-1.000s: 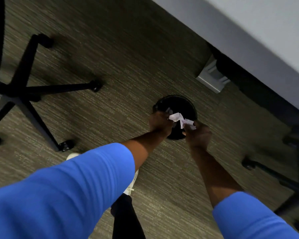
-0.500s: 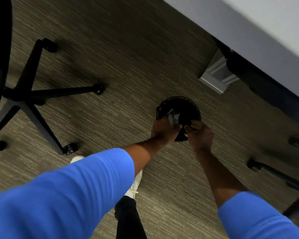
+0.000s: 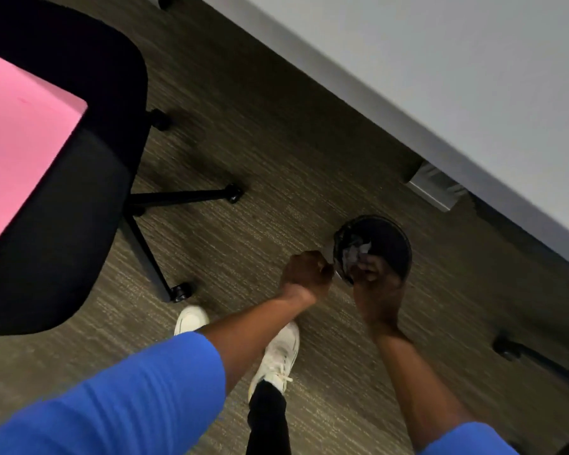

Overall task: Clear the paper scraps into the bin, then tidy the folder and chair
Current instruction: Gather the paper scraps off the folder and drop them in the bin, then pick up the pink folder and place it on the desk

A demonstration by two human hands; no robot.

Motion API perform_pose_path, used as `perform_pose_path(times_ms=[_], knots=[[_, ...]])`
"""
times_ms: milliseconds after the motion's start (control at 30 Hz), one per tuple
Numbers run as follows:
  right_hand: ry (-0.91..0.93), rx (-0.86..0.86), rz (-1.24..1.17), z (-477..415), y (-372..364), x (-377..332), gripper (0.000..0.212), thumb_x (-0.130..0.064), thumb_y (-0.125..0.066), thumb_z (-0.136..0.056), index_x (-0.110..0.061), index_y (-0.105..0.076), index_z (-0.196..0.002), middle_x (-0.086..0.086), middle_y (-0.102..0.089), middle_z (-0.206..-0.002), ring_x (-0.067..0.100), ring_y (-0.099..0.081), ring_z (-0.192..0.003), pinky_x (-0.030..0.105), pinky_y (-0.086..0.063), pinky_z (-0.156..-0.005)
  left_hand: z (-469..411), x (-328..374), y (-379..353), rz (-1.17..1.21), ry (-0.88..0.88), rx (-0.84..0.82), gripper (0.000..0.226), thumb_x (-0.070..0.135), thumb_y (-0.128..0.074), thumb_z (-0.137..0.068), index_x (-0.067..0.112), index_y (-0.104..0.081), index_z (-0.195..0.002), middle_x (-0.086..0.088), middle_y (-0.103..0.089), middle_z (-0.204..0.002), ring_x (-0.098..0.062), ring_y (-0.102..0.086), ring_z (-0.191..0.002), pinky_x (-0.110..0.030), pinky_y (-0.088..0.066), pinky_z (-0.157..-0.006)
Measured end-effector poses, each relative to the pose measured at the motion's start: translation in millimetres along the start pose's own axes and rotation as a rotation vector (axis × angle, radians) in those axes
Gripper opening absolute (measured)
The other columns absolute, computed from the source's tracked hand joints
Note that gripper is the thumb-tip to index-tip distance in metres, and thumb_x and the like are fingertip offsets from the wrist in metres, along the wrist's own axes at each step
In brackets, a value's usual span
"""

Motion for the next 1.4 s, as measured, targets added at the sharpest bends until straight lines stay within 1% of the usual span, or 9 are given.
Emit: perform_pose_path(times_ms=[100, 233, 333, 433, 667, 867, 1100, 1233, 1400], knots=[[0.050, -0.023, 0.044, 14.3, -20.6, -41.0, 0.010, -0.004, -0.078, -0.088, -0.008, -0.079, -0.098, 0.007, -0.080, -0.084, 0.024, -0.075, -0.074, 0.017, -0.058, -0.078, 8.4, -23.5, 53.9, 0.011, 0.062, 0.035, 0.028, 0.040, -0.069, -0.098, 0.015, -0.079, -0.101, -0.003, -0.080, -0.099, -0.026, -0.077, -0.101, -0.017, -0.051, -0.068], [-0.010, -0.234, -0.060, 38.2, -79.1, -93.8, 0.022, 0.004, -0.069, -0.090, -0.015, -0.077, -0.095, 0.007, -0.079, -0.092, 0.031, -0.076, -0.090, 0.051, -0.060, -0.091, 28.8, -55.2, 148.7, 0.031, 0.134, 0.167, 0.025, 0.032, -0.073, -0.091, 0.008, -0.079, -0.097, -0.011, -0.082, -0.103, -0.032, -0.075, -0.106, -0.029, -0.057, -0.084], [-0.010, -0.324, -0.105, 64.8, -118.7, -141.2, 0.035, 0.002, -0.068, -0.092, -0.033, -0.071, -0.088, 0.000, -0.078, -0.087, 0.030, -0.076, -0.086, 0.051, -0.061, -0.087, 47.5, -68.9, 220.0, 0.041, 0.154, 0.247, 0.017, 0.030, -0.072, -0.092, 0.014, -0.074, -0.087, -0.006, -0.079, -0.089, -0.032, -0.075, -0.098, -0.033, -0.057, -0.082], [0.033, -0.376, -0.156, 91.2, -156.1, -192.0, 0.012, -0.011, -0.073, -0.094, -0.022, -0.078, -0.092, 0.004, -0.080, -0.081, 0.029, -0.077, -0.074, 0.056, -0.062, -0.076, 63.1, -74.7, 289.9, 0.061, 0.117, 0.338, 0.022, 0.034, -0.072, -0.095, 0.015, -0.075, -0.084, -0.005, -0.080, -0.085, -0.028, -0.076, -0.091, -0.039, -0.059, -0.085], [0.113, -0.542, -0.315, 163.3, -237.0, -291.8, 0.006, -0.018, -0.072, -0.094, -0.022, -0.077, -0.093, 0.005, -0.079, -0.078, 0.032, -0.076, -0.069, 0.056, -0.064, -0.068, 96.7, -117.4, 447.1, 0.094, 0.070, 0.589, 0.022, 0.036, -0.071, -0.098, 0.017, -0.079, -0.088, 0.001, -0.080, -0.082, -0.021, -0.075, -0.079, -0.040, -0.061, -0.081], [-0.072, -0.611, -0.491, 201.2, -290.8, -326.3, 0.012, -0.011, -0.077, -0.094, -0.017, -0.073, -0.103, 0.018, -0.079, -0.088, 0.026, -0.076, -0.071, 0.036, -0.063, -0.060, 113.7, -195.2, 546.7, -0.017, 0.161, 0.766, 0.024, 0.034, -0.071, -0.100, 0.011, -0.078, -0.101, -0.002, -0.078, -0.099, -0.021, -0.072, -0.091, -0.037, -0.060, -0.087], [-0.253, -0.595, -0.505, 216.2, -320.2, -340.5, 0.040, -0.024, -0.087, -0.086, -0.019, -0.066, -0.120, 0.004, -0.082, -0.089, 0.017, -0.081, -0.078, 0.030, -0.066, -0.065, 110.6, -305.4, 589.0, -0.248, 0.517, 0.525, 0.095, 0.057, -0.083, -0.082, 0.012, -0.041, -0.155, -0.023, -0.038, -0.161, -0.044, -0.032, -0.153, -0.061, -0.036, -0.121], [-0.193, -0.590, -0.356, 217.6, -332.9, -348.3, 0.062, -0.036, -0.087, -0.084, -0.025, -0.052, -0.134, -0.006, -0.082, -0.087, 0.011, -0.080, -0.076, 0.040, -0.067, -0.081, 106.7, -329.1, 583.3, -0.190, 0.541, 0.436, 0.107, 0.058, -0.082, -0.082, 0.025, -0.024, -0.166, -0.020, -0.040, -0.160, -0.043, -0.042, -0.147, -0.059, -0.040, -0.119], [-0.095, -0.520, -0.157, 213.3, -333.2, -351.8, 0.071, -0.045, -0.085, -0.083, -0.026, -0.048, -0.141, -0.010, -0.075, -0.089, 0.012, -0.074, -0.093, 0.045, -0.059, -0.093, 108.6, -324.4, 584.0, -0.218, 0.539, 0.508, 0.078, 0.051, -0.080, -0.087, 0.019, -0.047, -0.150, -0.020, -0.054, -0.144, -0.043, -0.054, -0.132, -0.057, -0.047, -0.111]])
Point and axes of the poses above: each hand's wrist, its own z-axis away from the middle knuckle, its own y-axis out of the back of the hand, x = y × z, the point moved 10 cm from there along -z, towards the middle knuckle
